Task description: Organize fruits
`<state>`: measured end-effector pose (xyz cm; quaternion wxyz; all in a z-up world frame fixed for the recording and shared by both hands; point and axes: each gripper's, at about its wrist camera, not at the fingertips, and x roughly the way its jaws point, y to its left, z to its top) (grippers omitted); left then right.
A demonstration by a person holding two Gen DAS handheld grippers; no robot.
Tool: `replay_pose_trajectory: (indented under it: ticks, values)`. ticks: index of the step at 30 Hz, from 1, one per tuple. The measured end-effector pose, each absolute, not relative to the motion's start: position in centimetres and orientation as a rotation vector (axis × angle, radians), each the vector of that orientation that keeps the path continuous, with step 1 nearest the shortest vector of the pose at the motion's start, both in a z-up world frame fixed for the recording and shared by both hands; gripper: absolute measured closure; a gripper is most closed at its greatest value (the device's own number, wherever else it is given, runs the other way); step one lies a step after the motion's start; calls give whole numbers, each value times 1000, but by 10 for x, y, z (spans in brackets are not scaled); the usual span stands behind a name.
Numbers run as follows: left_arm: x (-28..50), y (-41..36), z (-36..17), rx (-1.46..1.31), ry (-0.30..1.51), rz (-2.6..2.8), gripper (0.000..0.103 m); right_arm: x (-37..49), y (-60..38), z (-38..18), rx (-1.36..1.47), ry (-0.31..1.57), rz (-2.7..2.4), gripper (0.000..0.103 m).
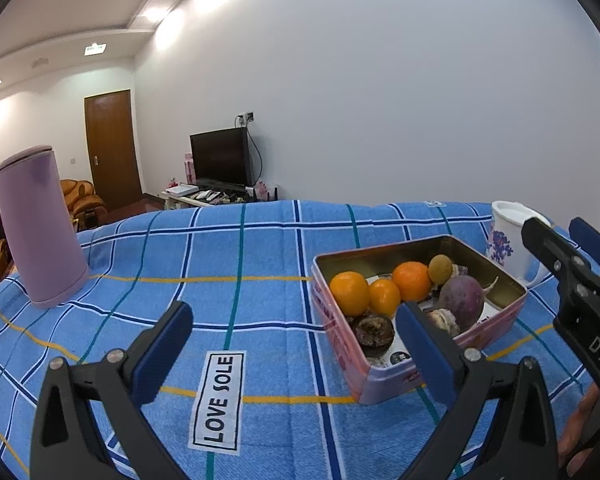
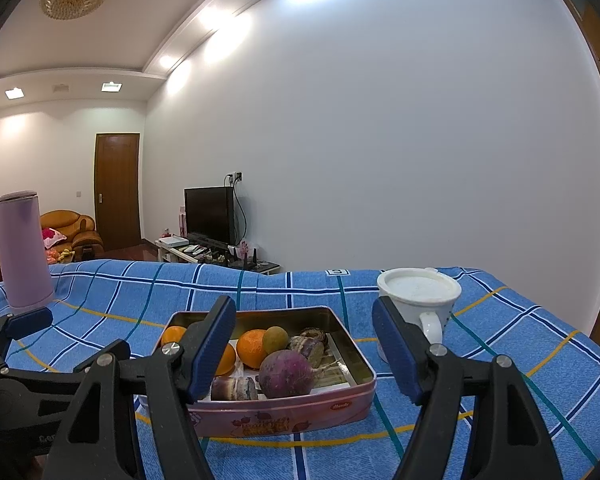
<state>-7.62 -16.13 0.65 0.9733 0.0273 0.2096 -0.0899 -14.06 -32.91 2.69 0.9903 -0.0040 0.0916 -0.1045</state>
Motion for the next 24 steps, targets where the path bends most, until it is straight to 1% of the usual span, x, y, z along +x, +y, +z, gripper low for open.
replay_pose_trajectory:
  ticks: [24]
  values:
    - [-73, -163, 5, 55, 436, -179, 0, -139, -330, 26, -4, 194, -210, 31]
